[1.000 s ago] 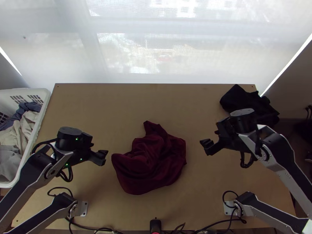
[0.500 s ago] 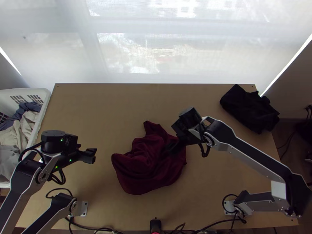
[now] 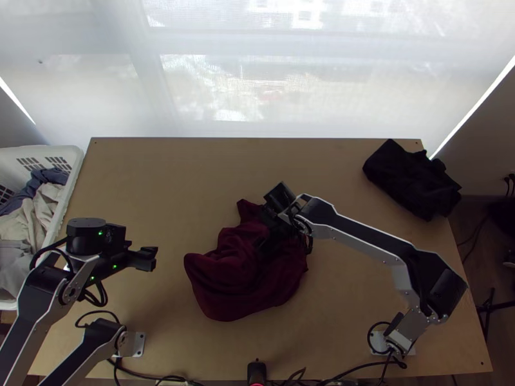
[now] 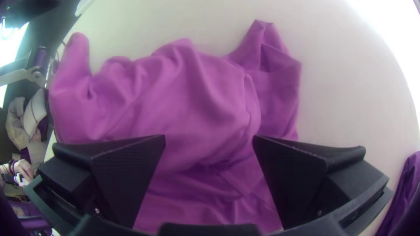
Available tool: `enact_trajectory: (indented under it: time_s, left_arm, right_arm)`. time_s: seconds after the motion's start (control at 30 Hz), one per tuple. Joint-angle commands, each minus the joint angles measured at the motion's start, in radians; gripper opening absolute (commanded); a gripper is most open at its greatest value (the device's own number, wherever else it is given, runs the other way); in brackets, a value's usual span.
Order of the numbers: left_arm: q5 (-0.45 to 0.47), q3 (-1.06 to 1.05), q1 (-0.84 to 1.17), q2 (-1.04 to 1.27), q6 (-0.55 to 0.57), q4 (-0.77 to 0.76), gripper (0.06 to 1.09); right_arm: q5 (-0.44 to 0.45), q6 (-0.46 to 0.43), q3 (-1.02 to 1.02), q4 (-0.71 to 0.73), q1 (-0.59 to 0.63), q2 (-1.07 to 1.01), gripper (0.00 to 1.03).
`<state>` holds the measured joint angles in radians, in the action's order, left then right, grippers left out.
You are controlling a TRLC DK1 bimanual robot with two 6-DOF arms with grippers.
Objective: Fold the t-shirt
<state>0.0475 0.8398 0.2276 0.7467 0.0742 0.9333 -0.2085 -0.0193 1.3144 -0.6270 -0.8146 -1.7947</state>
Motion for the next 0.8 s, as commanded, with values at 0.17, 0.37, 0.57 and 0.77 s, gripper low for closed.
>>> enact_trajectory:
  time_s: [0.17, 0.37, 0.57, 0.77]
  left_arm:
    - [-0.001, -0.008, 0.003, -0.001, -0.001, -0.001, 1.01]
    - [0.000, -0.022, 0.001, -0.020, -0.001, -0.004, 1.01]
    - [0.005, -0.030, 0.003, -0.037, 0.006, -0.007, 1.01]
    - [0.009, -0.021, 0.009, -0.043, 0.015, -0.010, 1.01]
  right_arm:
    - [-0.005, -0.013, 0.043, 0.038, 0.022, -0.091, 0.57]
    - [-0.005, -0.044, 0.072, 0.027, 0.023, -0.071, 0.03]
    - [-0.005, -0.057, 0.140, -0.023, 0.045, 0.001, 0.03]
    - [-0.003, -0.079, 0.336, -0.166, 0.081, 0.055, 0.03]
